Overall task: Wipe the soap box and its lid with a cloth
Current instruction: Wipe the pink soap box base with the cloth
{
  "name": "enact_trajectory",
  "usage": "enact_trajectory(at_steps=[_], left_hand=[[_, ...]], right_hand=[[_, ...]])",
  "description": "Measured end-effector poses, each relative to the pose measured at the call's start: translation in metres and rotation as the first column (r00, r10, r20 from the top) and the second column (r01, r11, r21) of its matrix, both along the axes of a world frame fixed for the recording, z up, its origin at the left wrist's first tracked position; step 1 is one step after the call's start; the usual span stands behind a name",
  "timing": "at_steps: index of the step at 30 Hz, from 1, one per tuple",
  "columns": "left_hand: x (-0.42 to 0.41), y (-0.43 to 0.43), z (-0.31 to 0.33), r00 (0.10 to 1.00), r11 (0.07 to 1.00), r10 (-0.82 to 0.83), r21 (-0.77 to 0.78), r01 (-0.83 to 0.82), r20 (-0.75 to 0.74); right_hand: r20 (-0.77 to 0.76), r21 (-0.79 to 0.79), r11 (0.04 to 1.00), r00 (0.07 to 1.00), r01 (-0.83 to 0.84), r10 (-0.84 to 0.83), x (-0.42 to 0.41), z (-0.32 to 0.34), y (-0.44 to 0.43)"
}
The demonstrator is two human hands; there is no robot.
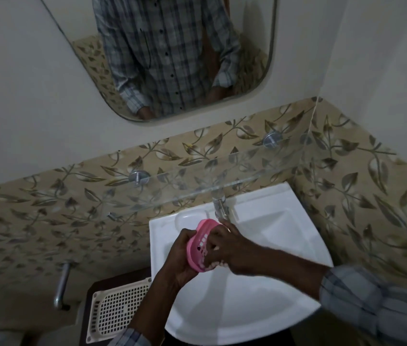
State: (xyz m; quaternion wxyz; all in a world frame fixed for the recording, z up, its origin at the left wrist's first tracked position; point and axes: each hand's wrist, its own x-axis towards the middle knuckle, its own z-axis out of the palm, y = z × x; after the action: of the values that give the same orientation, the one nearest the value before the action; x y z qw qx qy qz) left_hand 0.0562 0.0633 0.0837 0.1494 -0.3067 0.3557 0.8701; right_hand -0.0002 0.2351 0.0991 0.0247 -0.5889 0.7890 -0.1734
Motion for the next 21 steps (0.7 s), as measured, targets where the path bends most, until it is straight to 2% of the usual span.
enact_trajectory(at_steps=[2,4,6,7,9,12,14,17,19,21], left_hand=[[0.0,0.001,-0.001,0.999,1.0,0.024,0.021,-0.024,-0.021],[-0.007,0.0,0.002,0.997,0.998,0.049,0.043,-0.047,-0.051],[-0.013,-0.005,0.006,0.997,0.998,0.039,0.052,-0.036,-0.06],[-0.013,-0.006,0.007,0.998,0.999,0.021,0.05,-0.018,-0.057],[-0.009,-0.006,0.005,0.999,0.999,-0.02,0.049,0.021,-0.024],[-0.002,0.001,-0.001,0.998,0.998,-0.052,0.027,0.052,0.018],[-0.005,0.001,-0.001,0.999,0.998,-0.038,0.043,0.038,0.004],[-0.013,-0.005,0.005,0.999,0.997,-0.045,0.061,0.045,-0.005],[-0.014,-0.006,0.006,0.997,0.996,-0.079,0.048,0.079,0.004],[-0.01,-0.001,0.002,0.993,0.992,-0.115,0.048,0.114,0.021]], right_hand=[[0.013,0.09,0.996,1.0,0.019,-0.021,-0.02,0.008,0.001],[0.161,-0.035,0.985,0.974,0.166,-0.158,-0.018,0.011,-0.004],[0.279,-0.136,0.961,0.94,0.241,-0.196,-0.002,0.006,-0.01],[0.283,-0.153,0.959,0.94,0.239,-0.189,0.006,0.001,-0.011],[0.253,-0.095,0.979,0.955,0.18,-0.151,0.011,-0.003,-0.008],[0.144,0.081,0.996,0.989,0.022,-0.034,-0.006,0.005,-0.001],[0.164,0.034,0.999,0.986,0.021,-0.026,-0.014,0.01,0.002],[0.173,-0.148,0.985,0.983,0.092,-0.066,-0.002,0.001,0.003],[0.077,-0.142,0.99,0.997,0.017,-0.006,0.008,-0.008,0.006],[-0.084,-0.04,0.993,0.99,-0.115,0.112,-0.003,-0.001,0.009]])
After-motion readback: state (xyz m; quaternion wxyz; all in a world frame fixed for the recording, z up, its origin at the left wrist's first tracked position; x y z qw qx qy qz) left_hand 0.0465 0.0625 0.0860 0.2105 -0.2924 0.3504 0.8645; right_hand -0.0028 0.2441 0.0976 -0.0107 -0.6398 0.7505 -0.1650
